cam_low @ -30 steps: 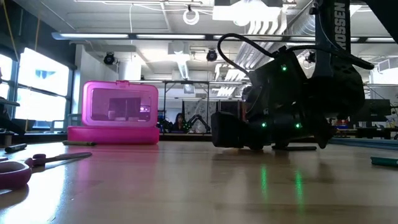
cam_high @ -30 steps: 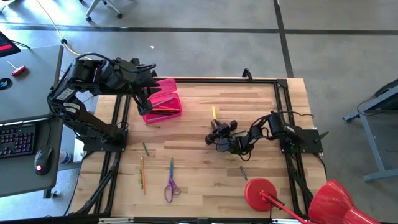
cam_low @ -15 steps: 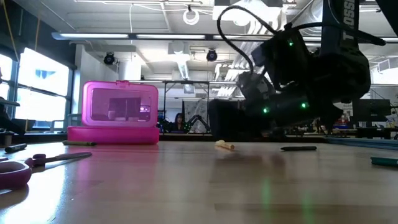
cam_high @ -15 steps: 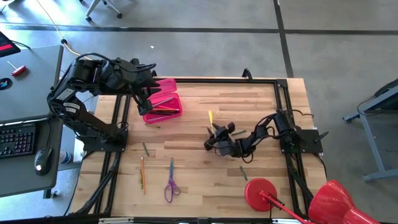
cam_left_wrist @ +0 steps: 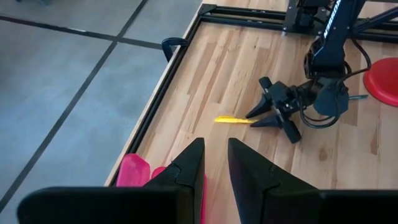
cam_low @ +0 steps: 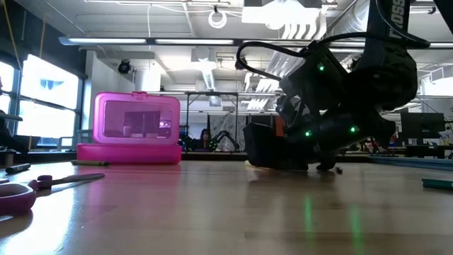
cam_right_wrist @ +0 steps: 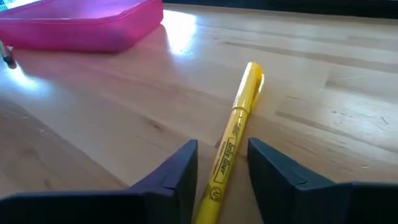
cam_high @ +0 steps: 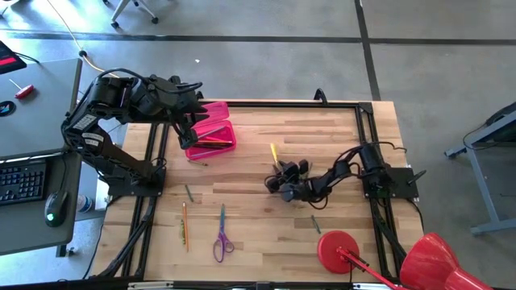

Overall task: Pick & place school supplies into a supply box
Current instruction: Put the yellow pen into the supply box

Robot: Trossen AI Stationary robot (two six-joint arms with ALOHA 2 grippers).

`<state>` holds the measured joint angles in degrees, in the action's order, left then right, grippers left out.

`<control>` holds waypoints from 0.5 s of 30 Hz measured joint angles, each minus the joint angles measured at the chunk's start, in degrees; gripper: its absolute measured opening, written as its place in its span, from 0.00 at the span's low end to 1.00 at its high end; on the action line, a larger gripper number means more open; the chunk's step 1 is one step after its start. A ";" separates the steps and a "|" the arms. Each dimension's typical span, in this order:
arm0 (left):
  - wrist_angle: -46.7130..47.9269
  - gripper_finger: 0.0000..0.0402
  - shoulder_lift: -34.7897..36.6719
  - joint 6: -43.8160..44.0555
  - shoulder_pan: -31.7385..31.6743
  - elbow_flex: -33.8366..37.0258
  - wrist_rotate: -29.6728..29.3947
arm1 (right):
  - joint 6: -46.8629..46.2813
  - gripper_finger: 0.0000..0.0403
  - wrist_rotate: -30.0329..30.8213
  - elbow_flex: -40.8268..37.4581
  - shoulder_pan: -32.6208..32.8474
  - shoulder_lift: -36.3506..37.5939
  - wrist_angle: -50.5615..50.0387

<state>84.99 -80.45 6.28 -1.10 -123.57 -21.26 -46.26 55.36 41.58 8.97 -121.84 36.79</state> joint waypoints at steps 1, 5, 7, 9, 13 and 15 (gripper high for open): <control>0.00 0.25 0.01 0.00 0.01 0.00 0.14 | -0.08 0.26 -0.04 -0.01 -0.15 0.00 -0.55; -0.02 0.25 0.00 0.00 0.00 0.00 0.29 | 1.00 0.11 -0.23 -0.10 -0.74 -0.01 -1.99; -0.01 0.25 0.01 0.00 0.02 0.00 0.44 | 4.11 0.04 0.46 -0.11 -0.72 -0.05 -1.11; -0.02 0.25 0.01 0.00 0.00 0.00 0.63 | 9.99 0.04 -0.56 -0.16 -0.74 -0.20 2.36; 0.00 0.25 -0.02 0.00 0.00 0.00 0.82 | 21.33 0.08 -5.42 -0.30 -0.72 0.76 11.25; 0.02 0.25 0.01 0.00 0.00 0.00 0.99 | 27.72 0.06 -8.54 -0.21 -0.63 2.53 14.48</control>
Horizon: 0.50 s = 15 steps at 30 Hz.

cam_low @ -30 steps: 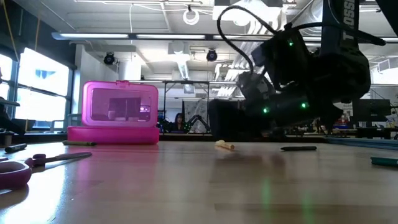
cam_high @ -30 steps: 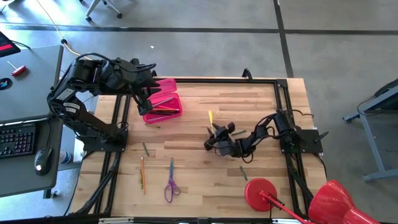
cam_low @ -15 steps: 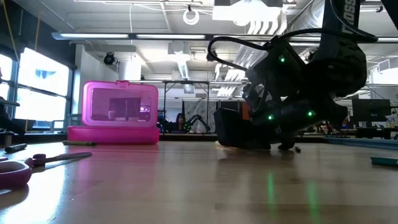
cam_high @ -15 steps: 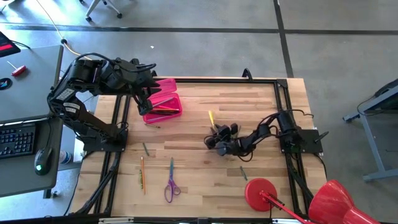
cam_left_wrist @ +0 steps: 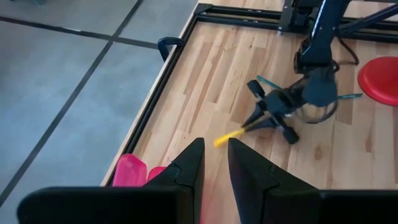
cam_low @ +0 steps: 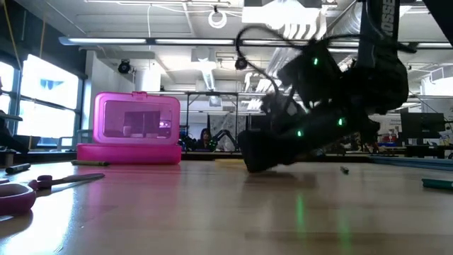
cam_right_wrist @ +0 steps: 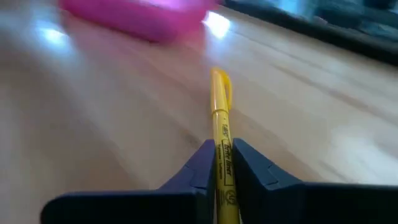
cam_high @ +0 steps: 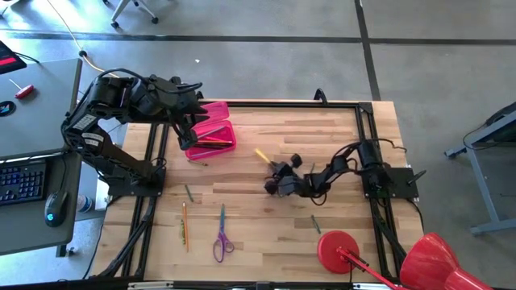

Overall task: Pick & place school supplies into a supply box
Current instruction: Put the yellow pen into the supply box

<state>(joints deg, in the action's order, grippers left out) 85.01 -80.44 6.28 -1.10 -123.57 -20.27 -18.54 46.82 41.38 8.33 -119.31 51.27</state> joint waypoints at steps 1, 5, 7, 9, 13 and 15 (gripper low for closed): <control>-0.02 0.25 0.00 0.02 0.00 0.00 0.28 | 3.79 0.04 -1.76 0.49 -0.17 1.34 2.00; -0.02 0.25 -0.02 0.01 0.02 0.00 0.64 | 22.62 0.04 -15.58 5.94 -2.96 4.63 2.16; -0.04 0.25 -0.01 0.01 0.01 0.00 0.66 | 28.99 0.04 -21.83 11.53 -4.58 4.62 -4.54; -0.04 0.25 -0.02 0.00 0.00 0.00 0.66 | 32.41 0.03 -24.20 19.60 -6.59 3.82 -15.06; -0.03 0.25 -0.01 0.02 0.00 -0.02 0.89 | 37.83 0.02 -28.91 36.22 -11.14 -0.98 -33.80; -0.02 0.25 0.00 0.02 0.00 -0.02 1.69 | 38.76 0.03 -31.16 42.91 -13.02 -4.04 -36.84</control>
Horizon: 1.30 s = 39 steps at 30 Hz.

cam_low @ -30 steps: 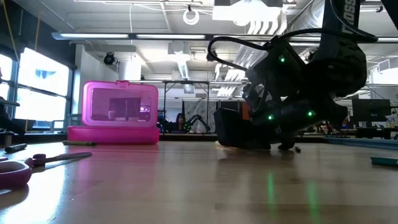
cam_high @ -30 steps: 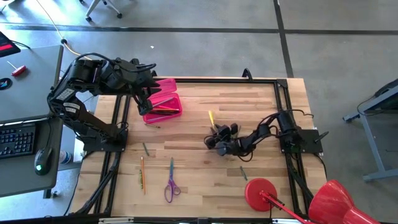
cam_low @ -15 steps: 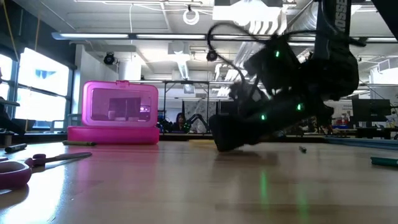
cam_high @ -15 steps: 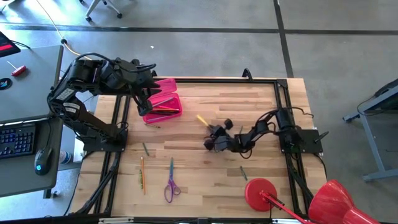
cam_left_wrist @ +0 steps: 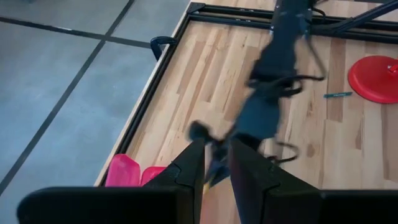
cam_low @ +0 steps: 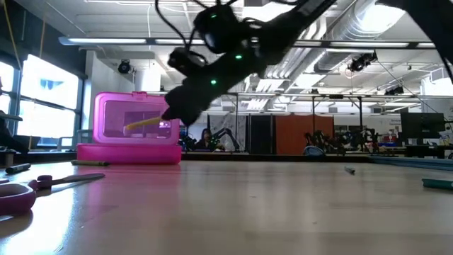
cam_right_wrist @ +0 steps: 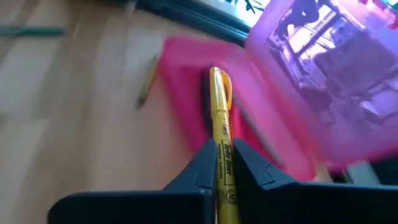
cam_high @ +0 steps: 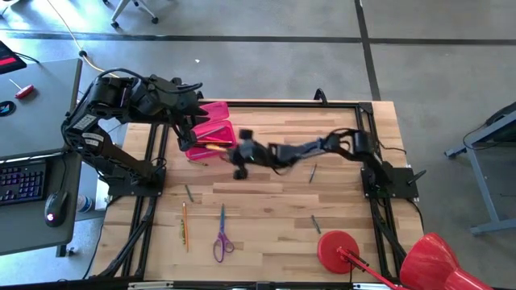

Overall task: Pick & place school supplies into a supply box
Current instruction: Put the yellow pen into the supply box, then put the scissors into the supply box

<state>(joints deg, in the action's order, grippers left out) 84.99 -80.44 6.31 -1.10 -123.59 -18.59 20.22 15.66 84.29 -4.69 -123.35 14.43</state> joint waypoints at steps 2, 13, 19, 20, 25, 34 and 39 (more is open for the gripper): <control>0.02 0.25 0.00 0.00 0.02 0.00 0.32 | 1.38 0.04 -3.74 6.38 -1.57 -2.84 -0.76; 0.71 0.25 -0.02 0.88 0.02 0.00 0.57 | -1.19 0.08 -9.04 24.04 -6.53 -18.26 -5.14; 4.58 0.25 -0.02 4.40 0.02 0.00 1.52 | -1.96 0.20 -6.10 24.54 -6.56 -19.04 -5.46; 5.22 0.25 -0.02 4.93 0.02 0.00 1.53 | -1.96 0.22 -6.19 24.83 -6.56 -19.02 -5.21; 4.98 0.25 0.06 9.89 0.02 1.12 3.61 | -0.85 0.26 -6.19 26.02 -5.55 -18.33 -5.96; 5.10 0.25 2.69 17.43 3.14 8.94 4.71 | 6.68 0.26 -30.25 26.35 0.72 -9.94 -18.70; 5.01 0.25 2.68 18.23 4.63 10.25 3.11 | 7.33 0.23 -60.53 26.14 5.27 -9.14 -22.44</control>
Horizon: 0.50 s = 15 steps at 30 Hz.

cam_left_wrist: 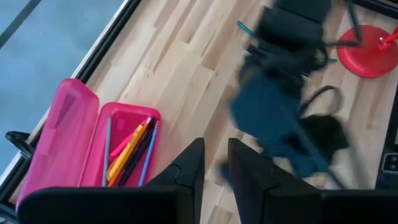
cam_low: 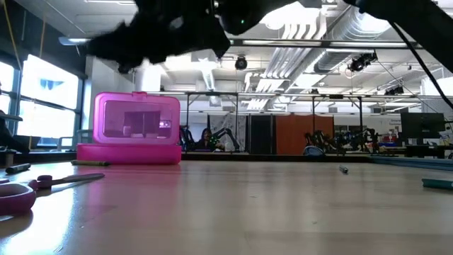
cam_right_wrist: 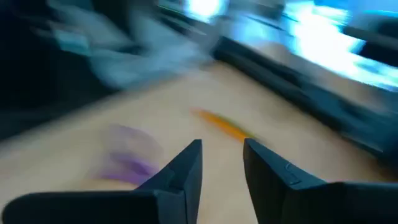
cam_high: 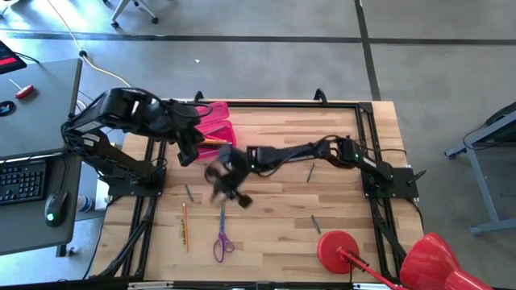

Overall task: Pick & place school supplies into a supply box
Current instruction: Put the scissors into the supply box

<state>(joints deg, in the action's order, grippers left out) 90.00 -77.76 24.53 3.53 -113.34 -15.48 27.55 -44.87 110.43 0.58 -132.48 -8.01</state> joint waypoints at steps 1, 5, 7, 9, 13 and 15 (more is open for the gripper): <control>0.02 0.25 0.05 0.00 -0.03 0.00 -0.04 | 0.81 0.23 -2.66 -0.81 1.35 0.02 0.11; 0.00 0.25 0.03 0.00 -0.04 0.00 -0.12 | 9.40 0.21 1.77 -5.46 7.46 -0.11 -0.22; 0.01 0.25 0.05 0.00 -0.13 0.00 -0.14 | 13.47 0.21 7.42 -8.12 10.47 -0.14 1.10; 0.02 0.25 0.05 0.02 -0.13 0.00 -0.16 | 17.48 0.21 14.78 -11.16 13.15 -0.02 3.19; -0.01 0.25 0.03 1.70 -0.13 0.00 -0.15 | 17.58 0.21 17.56 -12.47 16.11 -0.35 5.75; -0.10 0.25 0.03 2.98 -0.13 0.00 -0.14 | 17.17 0.20 18.31 -12.07 16.63 0.09 6.60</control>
<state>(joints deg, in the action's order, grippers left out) 89.89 -77.73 27.51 3.40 -113.34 -15.62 44.72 -26.56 98.36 17.22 -132.40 -1.41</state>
